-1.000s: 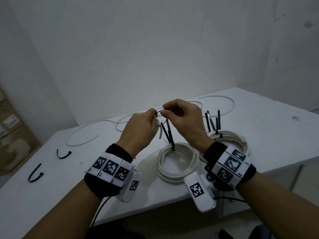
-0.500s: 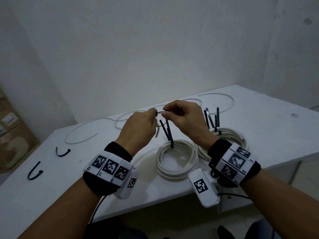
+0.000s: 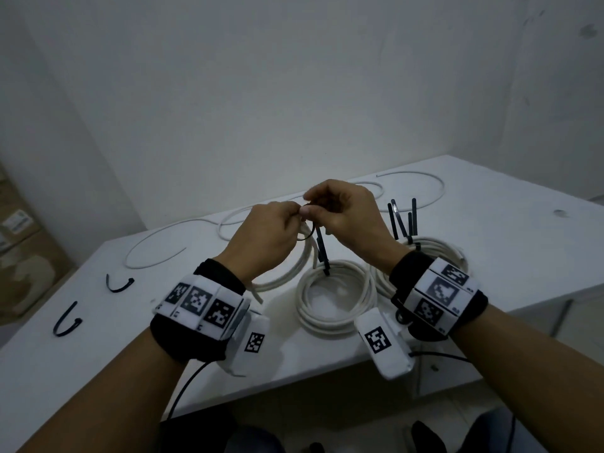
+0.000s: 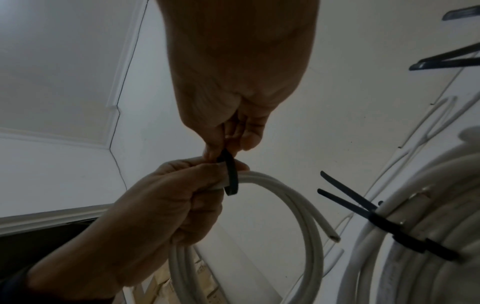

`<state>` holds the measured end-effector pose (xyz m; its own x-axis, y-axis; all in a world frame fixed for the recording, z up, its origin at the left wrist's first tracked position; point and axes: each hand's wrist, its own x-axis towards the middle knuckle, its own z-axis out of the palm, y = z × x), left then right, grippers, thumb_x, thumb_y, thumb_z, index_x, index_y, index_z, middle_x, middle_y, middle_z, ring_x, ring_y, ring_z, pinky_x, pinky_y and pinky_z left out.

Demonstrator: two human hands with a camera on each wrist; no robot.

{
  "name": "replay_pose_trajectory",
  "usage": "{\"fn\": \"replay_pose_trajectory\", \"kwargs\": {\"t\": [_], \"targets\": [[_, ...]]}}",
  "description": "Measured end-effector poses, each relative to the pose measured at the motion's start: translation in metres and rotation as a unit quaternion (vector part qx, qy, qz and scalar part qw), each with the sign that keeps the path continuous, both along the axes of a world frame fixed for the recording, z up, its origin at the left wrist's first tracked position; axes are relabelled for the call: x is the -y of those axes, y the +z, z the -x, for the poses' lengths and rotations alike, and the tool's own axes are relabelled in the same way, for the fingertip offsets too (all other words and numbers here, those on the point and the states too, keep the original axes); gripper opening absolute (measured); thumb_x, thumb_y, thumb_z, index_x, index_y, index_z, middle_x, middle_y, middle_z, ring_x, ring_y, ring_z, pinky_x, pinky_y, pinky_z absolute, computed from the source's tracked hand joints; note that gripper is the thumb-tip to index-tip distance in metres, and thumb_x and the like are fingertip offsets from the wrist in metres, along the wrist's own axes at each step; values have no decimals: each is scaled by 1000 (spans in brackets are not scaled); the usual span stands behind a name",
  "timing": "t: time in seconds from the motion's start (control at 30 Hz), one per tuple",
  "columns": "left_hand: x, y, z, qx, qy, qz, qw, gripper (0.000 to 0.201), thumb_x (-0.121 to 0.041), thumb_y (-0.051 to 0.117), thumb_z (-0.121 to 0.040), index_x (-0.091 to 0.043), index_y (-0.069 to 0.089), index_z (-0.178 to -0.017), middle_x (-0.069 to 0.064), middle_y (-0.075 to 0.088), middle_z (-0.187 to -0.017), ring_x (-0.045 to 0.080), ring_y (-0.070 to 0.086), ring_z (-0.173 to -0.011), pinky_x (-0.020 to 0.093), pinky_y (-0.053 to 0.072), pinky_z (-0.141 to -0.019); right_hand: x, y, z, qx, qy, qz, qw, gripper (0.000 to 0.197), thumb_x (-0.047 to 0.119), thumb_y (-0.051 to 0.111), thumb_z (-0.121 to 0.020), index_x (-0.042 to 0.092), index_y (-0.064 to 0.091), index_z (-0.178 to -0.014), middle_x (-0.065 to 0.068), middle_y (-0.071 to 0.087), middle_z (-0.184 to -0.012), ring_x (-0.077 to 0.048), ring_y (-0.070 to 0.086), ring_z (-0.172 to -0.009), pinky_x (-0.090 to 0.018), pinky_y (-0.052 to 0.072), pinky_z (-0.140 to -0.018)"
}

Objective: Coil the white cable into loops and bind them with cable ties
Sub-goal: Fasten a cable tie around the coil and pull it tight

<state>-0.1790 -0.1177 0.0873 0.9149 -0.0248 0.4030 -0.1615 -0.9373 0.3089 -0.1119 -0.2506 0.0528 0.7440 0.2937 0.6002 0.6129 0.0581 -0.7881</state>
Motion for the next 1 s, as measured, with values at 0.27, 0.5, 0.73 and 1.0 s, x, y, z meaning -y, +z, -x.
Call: {"fn": "replay_pose_trajectory", "kwargs": {"t": [0.27, 0.5, 0.73, 1.0], "targets": [[8, 15, 7, -79, -67, 245, 964, 16, -19, 49, -95, -20, 64, -101, -17, 59, -52, 4, 38, -44, 17, 30, -42, -6, 5, -1, 5, -26, -32, 999, 20, 15, 74, -79, 6, 61, -67, -11, 61, -62, -23, 53, -57, -34, 46, -56], [3, 17, 10, -64, -76, 229, 968, 20, -29, 53, -98, -20, 65, -112, -17, 55, -45, 2, 37, -35, 10, 29, -39, 2, 20, 2, -68, 52, -54, 995, 15, 4, 67, -85, 2, 62, -71, -2, 58, -59, 2, 49, -43, -7, 35, -43], [1, 16, 12, -90, -45, 318, 943, 20, -15, 51, -96, -4, 65, -86, -12, 41, -40, 8, 25, -38, 20, 18, -39, 8, 66, -11, -2, -66, -42, 997, 30, 24, 69, -85, 17, 53, -61, 6, 46, -50, -8, 40, -48, -23, 35, -50], [1, 31, 2, -41, -25, 373, 927, 23, -21, 52, -96, -2, 63, -90, -6, 35, -40, 10, 22, -33, 18, 18, -36, -5, 50, 9, 9, 80, -31, 996, 15, 17, 60, -92, 4, 64, -95, -5, 63, -75, -14, 64, -69, -28, 55, -61]]}}
